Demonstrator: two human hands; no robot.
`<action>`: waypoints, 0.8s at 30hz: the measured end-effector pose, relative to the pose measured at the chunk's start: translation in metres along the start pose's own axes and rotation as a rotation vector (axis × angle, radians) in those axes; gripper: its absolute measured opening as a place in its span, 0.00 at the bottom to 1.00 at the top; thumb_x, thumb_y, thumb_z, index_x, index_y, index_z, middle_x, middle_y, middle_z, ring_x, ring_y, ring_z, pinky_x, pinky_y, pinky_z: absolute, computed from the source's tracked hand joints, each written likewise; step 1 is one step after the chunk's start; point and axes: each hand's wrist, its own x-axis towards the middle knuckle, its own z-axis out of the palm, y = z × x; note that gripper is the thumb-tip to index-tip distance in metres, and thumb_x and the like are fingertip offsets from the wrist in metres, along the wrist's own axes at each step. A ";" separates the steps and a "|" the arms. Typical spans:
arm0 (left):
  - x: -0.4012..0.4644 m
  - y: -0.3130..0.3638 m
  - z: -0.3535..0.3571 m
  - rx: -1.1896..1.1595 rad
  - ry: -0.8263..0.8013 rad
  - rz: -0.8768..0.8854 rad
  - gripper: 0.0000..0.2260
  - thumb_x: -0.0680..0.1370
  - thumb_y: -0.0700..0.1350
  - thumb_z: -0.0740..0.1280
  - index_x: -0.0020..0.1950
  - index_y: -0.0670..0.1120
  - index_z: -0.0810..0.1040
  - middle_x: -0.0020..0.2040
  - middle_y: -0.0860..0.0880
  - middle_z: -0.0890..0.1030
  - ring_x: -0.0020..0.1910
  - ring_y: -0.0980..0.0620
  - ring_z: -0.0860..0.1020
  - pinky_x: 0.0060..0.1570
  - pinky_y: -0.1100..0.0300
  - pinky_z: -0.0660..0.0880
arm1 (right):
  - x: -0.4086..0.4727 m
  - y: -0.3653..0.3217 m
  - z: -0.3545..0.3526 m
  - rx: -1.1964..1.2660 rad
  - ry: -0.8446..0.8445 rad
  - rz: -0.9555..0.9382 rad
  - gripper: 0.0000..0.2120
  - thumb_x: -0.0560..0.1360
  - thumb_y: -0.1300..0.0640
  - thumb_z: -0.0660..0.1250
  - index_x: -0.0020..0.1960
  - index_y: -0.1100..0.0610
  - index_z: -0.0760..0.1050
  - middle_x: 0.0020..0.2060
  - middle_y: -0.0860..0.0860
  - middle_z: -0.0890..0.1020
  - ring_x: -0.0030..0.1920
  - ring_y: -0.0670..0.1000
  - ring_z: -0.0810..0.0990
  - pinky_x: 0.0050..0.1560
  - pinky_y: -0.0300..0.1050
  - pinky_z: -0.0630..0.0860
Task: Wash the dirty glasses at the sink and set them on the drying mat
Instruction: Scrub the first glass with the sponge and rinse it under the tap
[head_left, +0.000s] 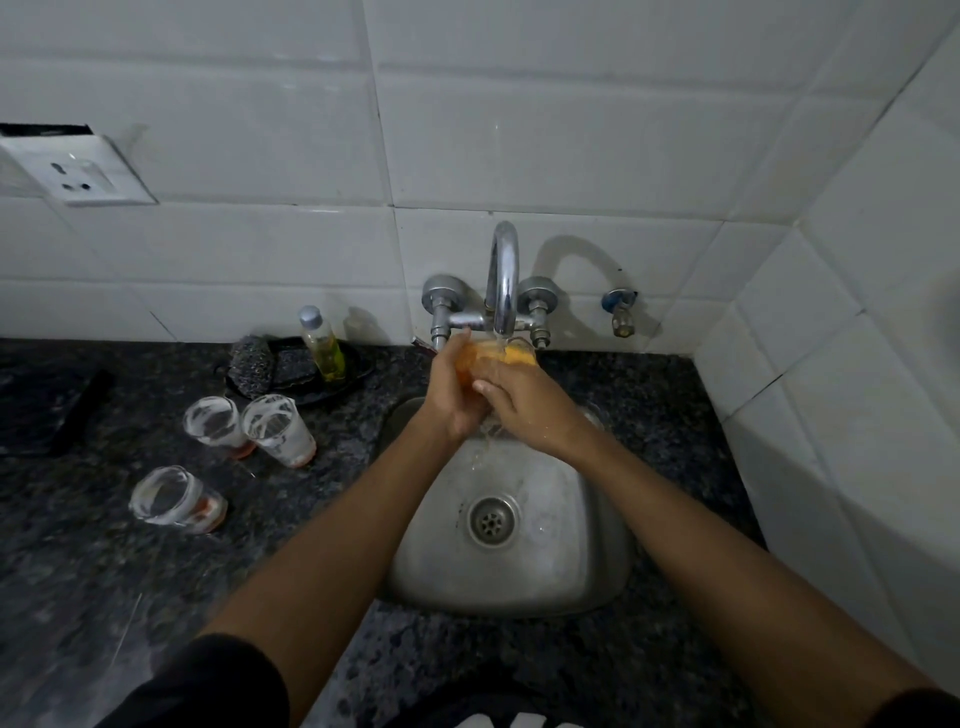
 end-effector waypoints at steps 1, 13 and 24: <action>-0.001 0.003 0.002 0.042 0.004 -0.010 0.29 0.83 0.59 0.64 0.69 0.34 0.79 0.63 0.36 0.83 0.61 0.39 0.82 0.71 0.43 0.74 | -0.002 0.004 -0.003 -0.106 -0.046 -0.035 0.17 0.85 0.47 0.60 0.70 0.50 0.77 0.63 0.51 0.82 0.59 0.50 0.82 0.59 0.52 0.81; -0.003 0.004 0.004 0.016 0.032 -0.013 0.22 0.84 0.56 0.64 0.58 0.38 0.86 0.54 0.39 0.85 0.55 0.41 0.85 0.66 0.46 0.78 | -0.004 0.005 0.003 -0.144 -0.067 -0.032 0.16 0.84 0.47 0.59 0.66 0.53 0.78 0.55 0.52 0.84 0.54 0.51 0.82 0.52 0.56 0.82; -0.005 -0.003 0.001 -0.057 0.048 0.016 0.18 0.83 0.56 0.67 0.53 0.41 0.83 0.49 0.41 0.83 0.50 0.43 0.84 0.67 0.45 0.76 | -0.005 0.005 0.015 0.129 -0.028 -0.020 0.11 0.84 0.56 0.63 0.64 0.53 0.80 0.55 0.50 0.84 0.54 0.46 0.81 0.53 0.44 0.79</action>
